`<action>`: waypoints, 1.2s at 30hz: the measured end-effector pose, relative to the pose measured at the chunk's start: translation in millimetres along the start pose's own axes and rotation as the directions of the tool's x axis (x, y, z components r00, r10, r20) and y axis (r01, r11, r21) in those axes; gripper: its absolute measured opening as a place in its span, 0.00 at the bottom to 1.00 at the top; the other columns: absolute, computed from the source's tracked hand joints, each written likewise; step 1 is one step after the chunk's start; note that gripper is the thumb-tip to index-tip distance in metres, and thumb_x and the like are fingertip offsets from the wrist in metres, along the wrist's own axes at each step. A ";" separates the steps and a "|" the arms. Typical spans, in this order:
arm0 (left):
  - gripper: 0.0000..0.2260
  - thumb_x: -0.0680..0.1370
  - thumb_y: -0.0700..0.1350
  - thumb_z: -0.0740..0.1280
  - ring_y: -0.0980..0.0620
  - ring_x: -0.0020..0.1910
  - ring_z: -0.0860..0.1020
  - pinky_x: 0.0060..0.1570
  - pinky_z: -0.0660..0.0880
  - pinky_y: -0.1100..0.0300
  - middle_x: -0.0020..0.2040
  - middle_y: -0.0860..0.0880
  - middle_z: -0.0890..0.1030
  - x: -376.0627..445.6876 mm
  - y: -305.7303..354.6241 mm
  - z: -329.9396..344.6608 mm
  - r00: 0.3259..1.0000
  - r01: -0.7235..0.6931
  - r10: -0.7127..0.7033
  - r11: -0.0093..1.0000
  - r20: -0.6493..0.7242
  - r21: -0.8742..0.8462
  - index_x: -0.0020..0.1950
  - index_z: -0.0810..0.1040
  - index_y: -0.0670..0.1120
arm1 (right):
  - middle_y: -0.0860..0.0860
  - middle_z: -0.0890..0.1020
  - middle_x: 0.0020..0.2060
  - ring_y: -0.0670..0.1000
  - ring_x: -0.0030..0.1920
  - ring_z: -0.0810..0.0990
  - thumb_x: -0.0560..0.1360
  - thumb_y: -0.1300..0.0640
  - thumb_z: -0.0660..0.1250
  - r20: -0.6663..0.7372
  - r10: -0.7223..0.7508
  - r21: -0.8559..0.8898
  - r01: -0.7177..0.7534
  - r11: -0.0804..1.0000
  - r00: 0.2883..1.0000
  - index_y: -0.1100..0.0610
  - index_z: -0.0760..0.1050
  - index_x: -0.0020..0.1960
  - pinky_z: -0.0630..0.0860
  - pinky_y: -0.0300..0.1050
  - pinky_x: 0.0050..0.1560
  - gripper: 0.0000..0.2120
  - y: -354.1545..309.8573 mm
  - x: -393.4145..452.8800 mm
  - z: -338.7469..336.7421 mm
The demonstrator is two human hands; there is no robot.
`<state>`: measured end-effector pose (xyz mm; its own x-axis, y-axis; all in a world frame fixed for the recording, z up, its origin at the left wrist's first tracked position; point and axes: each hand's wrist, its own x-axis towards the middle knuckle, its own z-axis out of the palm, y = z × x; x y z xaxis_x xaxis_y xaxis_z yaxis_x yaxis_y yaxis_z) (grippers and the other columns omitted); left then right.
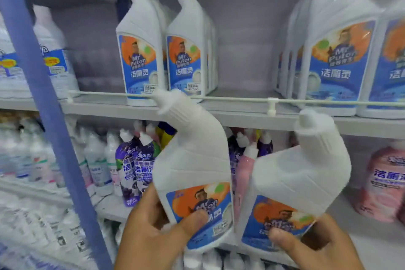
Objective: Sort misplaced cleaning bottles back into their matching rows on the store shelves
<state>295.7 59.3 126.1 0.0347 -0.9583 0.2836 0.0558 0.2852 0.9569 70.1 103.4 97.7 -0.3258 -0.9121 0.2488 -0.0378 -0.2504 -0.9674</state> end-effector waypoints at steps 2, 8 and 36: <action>0.26 0.63 0.31 0.78 0.63 0.38 0.85 0.32 0.77 0.73 0.39 0.60 0.87 18.6 22.0 -26.5 0.996 -0.092 0.093 0.996 0.011 -0.010 0.52 0.79 0.56 | 0.51 0.89 0.41 0.45 0.41 0.87 0.52 0.58 0.81 -0.008 -0.099 0.033 0.099 0.995 0.995 0.55 0.83 0.54 0.79 0.32 0.35 0.30 -26.9 2.0 29.6; 0.17 0.60 0.49 0.77 0.62 0.45 0.85 0.39 0.79 0.70 0.46 0.59 0.87 73.3 80.5 -82.7 0.927 -0.370 0.374 0.924 0.035 -0.097 0.46 0.83 0.63 | 0.47 0.88 0.45 0.46 0.46 0.87 0.61 0.54 0.76 -0.014 -0.384 0.024 0.384 0.923 0.923 0.47 0.84 0.48 0.81 0.36 0.43 0.16 -98.8 28.2 94.7; 0.20 0.68 0.52 0.75 0.52 0.50 0.87 0.46 0.83 0.54 0.52 0.53 0.87 196.0 146.8 -68.4 0.905 -0.281 0.331 0.937 0.267 -0.208 0.59 0.80 0.52 | 0.42 0.87 0.50 0.45 0.50 0.86 0.75 0.49 0.74 0.204 -0.197 -0.382 0.263 0.886 0.959 0.48 0.81 0.58 0.82 0.39 0.48 0.12 -156.1 193.5 174.8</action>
<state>378.9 -85.6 317.8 -0.2169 -0.7776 0.5902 0.2505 0.5400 0.8035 178.1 -90.7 305.1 -0.1122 -0.8915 0.4390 -0.4800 -0.3382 -0.8094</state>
